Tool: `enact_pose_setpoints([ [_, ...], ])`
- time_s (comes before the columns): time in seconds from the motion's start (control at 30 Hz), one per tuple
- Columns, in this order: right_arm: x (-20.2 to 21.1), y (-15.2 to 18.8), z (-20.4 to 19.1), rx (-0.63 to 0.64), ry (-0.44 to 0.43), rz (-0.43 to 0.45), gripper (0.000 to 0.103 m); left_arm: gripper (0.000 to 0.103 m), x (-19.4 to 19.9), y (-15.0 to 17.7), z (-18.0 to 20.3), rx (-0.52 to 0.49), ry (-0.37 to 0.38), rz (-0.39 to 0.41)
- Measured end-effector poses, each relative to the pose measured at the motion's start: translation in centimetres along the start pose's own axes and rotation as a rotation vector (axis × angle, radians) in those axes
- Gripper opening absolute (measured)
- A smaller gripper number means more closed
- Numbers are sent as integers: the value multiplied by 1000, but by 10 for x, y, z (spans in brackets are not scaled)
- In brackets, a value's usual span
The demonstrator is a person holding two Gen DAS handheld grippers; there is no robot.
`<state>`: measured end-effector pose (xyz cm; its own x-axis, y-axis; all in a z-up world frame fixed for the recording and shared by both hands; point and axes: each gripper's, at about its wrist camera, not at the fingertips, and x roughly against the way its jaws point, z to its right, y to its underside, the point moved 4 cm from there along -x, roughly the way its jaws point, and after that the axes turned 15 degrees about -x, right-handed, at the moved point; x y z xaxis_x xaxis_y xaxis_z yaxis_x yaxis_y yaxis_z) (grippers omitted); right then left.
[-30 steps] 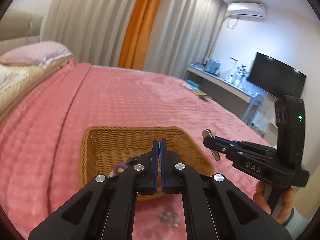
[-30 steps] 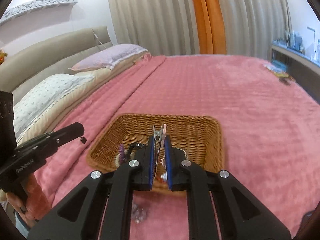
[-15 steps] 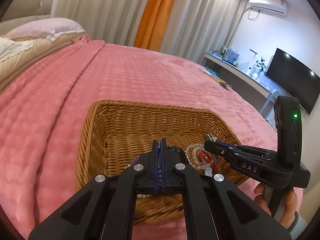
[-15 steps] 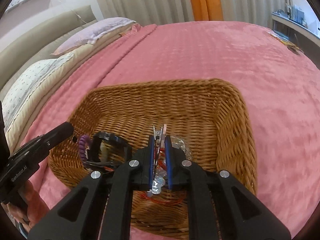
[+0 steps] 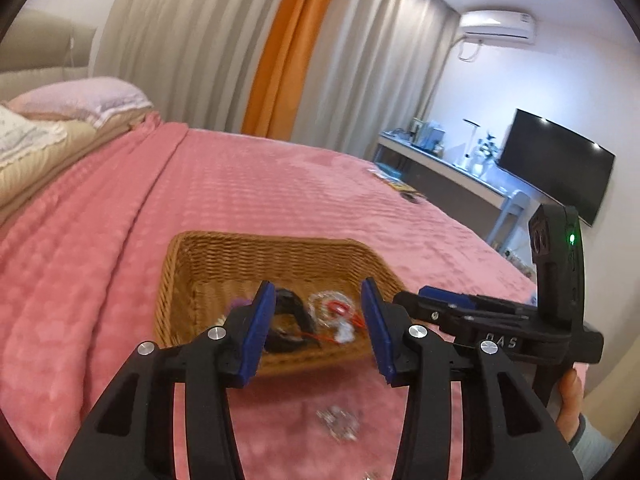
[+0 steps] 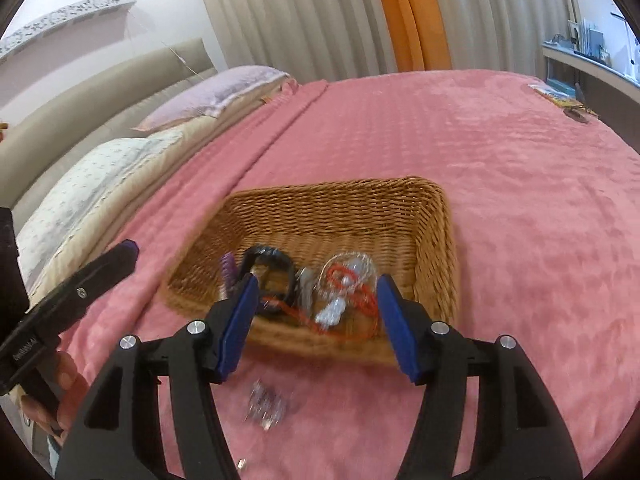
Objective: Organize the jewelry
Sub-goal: 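Carry both items over the basket and open both grippers to release them, then move both grippers down to the last clear bead bracelet and charm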
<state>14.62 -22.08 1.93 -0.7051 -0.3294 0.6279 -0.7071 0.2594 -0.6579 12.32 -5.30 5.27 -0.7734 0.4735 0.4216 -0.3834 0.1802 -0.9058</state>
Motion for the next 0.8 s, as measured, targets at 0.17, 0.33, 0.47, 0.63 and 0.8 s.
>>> enact_pose_setpoints([
  [0.17,29,31,-3,33,27,24,58,42,18,20,28,-30,-8,-17],
  [0.33,34,66,-2,75,67,14,58,47,18,46,37,-30,-42,-68],
  [0.47,31,96,-1,113,106,1,58,57,10,64,32,-4,-56,-108],
  [0.63,22,123,2,130,115,-27,58,57,-9,83,29,24,-46,-176],
  [0.8,16,134,4,144,126,-34,58,57,-24,95,27,47,-24,-232],
])
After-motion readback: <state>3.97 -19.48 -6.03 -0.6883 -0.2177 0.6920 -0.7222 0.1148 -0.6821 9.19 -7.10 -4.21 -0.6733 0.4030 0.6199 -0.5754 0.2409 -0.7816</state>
